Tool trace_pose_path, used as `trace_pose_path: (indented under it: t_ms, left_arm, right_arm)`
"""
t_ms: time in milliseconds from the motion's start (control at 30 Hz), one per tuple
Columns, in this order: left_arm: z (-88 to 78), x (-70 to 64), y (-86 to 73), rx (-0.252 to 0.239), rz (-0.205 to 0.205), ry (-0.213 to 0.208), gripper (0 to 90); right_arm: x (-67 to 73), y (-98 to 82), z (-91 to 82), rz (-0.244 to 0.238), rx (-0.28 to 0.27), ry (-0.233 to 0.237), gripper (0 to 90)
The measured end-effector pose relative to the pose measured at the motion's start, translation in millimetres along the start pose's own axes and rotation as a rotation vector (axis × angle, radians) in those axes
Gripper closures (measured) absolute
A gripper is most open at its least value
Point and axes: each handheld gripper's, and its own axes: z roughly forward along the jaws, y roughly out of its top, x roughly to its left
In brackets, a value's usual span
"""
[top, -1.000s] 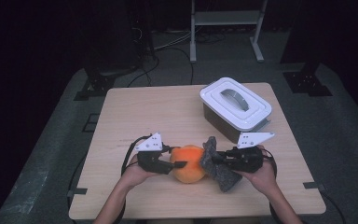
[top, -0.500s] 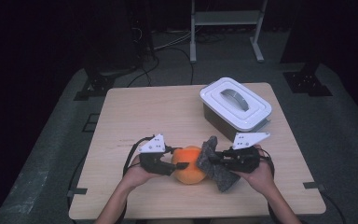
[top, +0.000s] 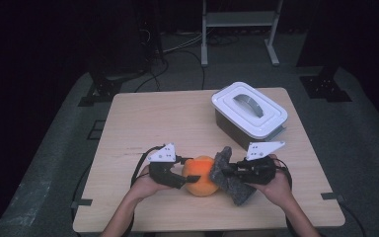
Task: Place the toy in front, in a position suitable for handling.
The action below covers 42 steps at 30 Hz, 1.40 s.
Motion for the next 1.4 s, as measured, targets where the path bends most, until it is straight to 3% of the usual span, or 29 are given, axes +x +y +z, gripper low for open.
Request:
trace_pose_path:
  t_ms: [133, 200, 300, 400, 533, 600, 733, 867, 967, 1067, 1167, 1300, 1400]
  left_arm:
    - [6.0, -9.4, 4.3, 0.022, 0.064, -0.014, 42.0]
    - [7.8, -12.6, 6.1, 0.032, 0.087, -0.006, 42.5]
    - [3.3, -10.6, 7.6, 0.027, 0.091, 0.023, 44.4]
    - [-6.2, -7.6, 9.6, 0.002, 0.087, 0.067, 44.6]
    - [-2.0, -10.5, 10.3, 0.027, 0.105, 0.074, 44.7]
    - [5.2, -15.0, 10.4, 0.049, 0.131, 0.056, 44.7]
    - [8.6, -21.1, 14.2, 0.075, 0.180, 0.057, 44.5]
    - [5.3, -18.2, 12.3, 0.064, 0.154, 0.055, 44.4]
    - [7.6, -19.8, 12.3, 0.061, 0.161, 0.040, 43.8]
    - [12.2, -22.4, 13.0, 0.066, 0.179, 0.031, 43.4]
    - [14.2, -23.7, 13.8, 0.074, 0.188, 0.027, 41.2]
    - [13.6, -19.3, 11.9, 0.023, 0.116, 0.007, 27.2]
    - [14.4, -15.4, 10.5, 0.036, 0.078, 0.019, 15.4]
  right_arm:
    - [3.3, 9.5, -6.9, -0.006, -0.059, 0.004, 78.0]
    - [3.6, 9.3, -4.4, -0.020, -0.043, 0.005, 77.9]
    - [1.0, 3.8, -3.1, -0.010, -0.020, 0.003, 77.9]
    - [-2.1, -1.2, -3.2, -0.009, 0.024, -0.031, 77.8]
    - [0.2, 3.9, -4.4, -0.010, -0.027, -0.015, 77.8]
    - [4.5, 11.1, -4.7, -0.022, -0.050, -0.004, 77.7]
    - [7.9, 12.2, 1.7, -0.043, -0.022, -0.002, 77.5]
    - [0.4, 1.1, 4.7, -0.018, 0.008, -0.008, 77.2]
    - [-2.1, -1.1, 1.0, -0.003, 0.008, -0.008, 77.0]
    - [4.2, 5.7, -0.6, -0.018, -0.030, 0.010, 77.0]
    - [10.1, 11.0, 1.6, -0.037, -0.028, 0.026, 77.0]
    - [9.0, 7.1, 6.4, -0.026, -0.004, 0.031, 77.1]
    - [8.3, 5.6, 5.8, -0.027, 0.000, 0.034, 77.1]
